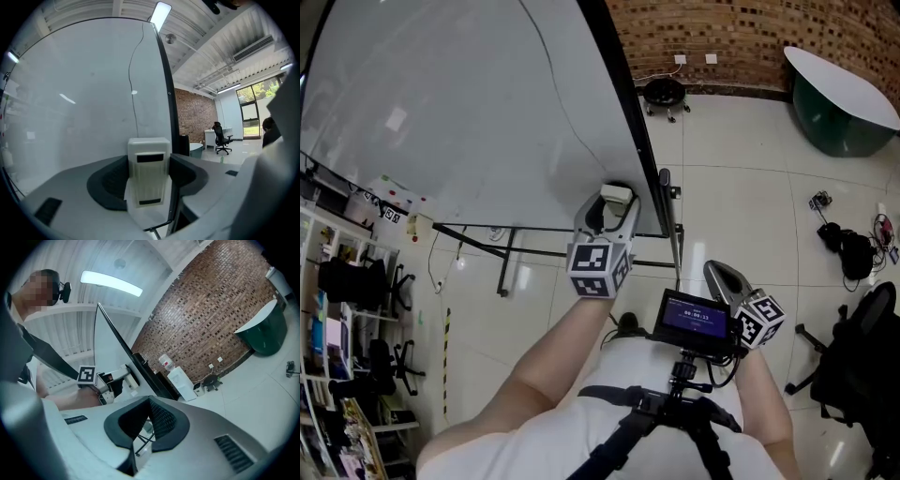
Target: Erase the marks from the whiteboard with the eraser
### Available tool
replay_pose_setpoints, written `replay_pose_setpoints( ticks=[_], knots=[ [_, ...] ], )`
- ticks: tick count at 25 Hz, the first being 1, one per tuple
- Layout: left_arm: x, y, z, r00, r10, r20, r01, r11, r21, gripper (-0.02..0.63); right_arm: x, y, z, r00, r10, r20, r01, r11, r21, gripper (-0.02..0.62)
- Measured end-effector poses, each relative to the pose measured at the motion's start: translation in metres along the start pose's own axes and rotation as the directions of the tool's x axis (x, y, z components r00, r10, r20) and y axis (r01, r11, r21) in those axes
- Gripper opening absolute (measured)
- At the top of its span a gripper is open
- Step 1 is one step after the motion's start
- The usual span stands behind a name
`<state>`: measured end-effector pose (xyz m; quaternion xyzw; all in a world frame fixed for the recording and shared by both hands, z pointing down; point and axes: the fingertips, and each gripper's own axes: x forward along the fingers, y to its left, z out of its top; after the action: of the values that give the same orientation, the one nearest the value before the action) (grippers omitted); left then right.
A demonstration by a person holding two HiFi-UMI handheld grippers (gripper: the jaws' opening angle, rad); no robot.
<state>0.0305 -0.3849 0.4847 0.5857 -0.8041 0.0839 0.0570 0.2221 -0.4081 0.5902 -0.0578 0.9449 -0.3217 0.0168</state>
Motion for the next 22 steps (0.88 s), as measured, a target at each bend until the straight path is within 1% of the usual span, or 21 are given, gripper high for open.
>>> replay_pose_setpoints(
  ticks=[2,6,9,11,13,18,22],
  knots=[
    [-0.001,-0.002,-0.015,1.000,-0.008,-0.026,0.008,1.000,-0.001,0.264,0.004,0.003,0.005,1.000,0.019,-0.004,-0.019,0.999,-0.035,0.020],
    [-0.001,-0.004,-0.064,0.992,-0.045,-0.119,0.041,0.999,-0.035,0.264,0.014,0.013,0.018,0.998,0.067,-0.014,-0.068,0.991,-0.111,0.020],
    [0.002,-0.004,-0.081,0.989,-0.063,-0.134,0.059,0.998,-0.028,0.264,0.020,0.021,0.027,0.994,0.102,-0.029,-0.105,0.982,-0.155,0.020],
    [0.005,-0.002,-0.077,0.992,-0.057,-0.117,0.055,0.998,-0.021,0.264,0.024,0.023,0.036,0.993,0.116,-0.022,-0.118,0.979,-0.168,0.020],
    [0.008,-0.001,-0.064,0.995,-0.049,-0.087,0.048,0.999,-0.019,0.264,0.028,0.024,0.043,0.993,0.120,-0.014,-0.121,0.978,-0.170,0.020],
    [0.003,0.004,-0.034,0.998,-0.013,-0.057,0.010,0.998,-0.056,0.262,0.034,0.033,0.045,0.990,0.139,-0.021,-0.141,0.974,-0.175,0.020],
    [-0.004,0.017,0.007,1.000,0.018,0.018,-0.018,0.999,-0.035,0.262,0.043,0.039,0.050,0.986,0.165,-0.016,-0.165,0.968,-0.187,0.020]
  ],
)
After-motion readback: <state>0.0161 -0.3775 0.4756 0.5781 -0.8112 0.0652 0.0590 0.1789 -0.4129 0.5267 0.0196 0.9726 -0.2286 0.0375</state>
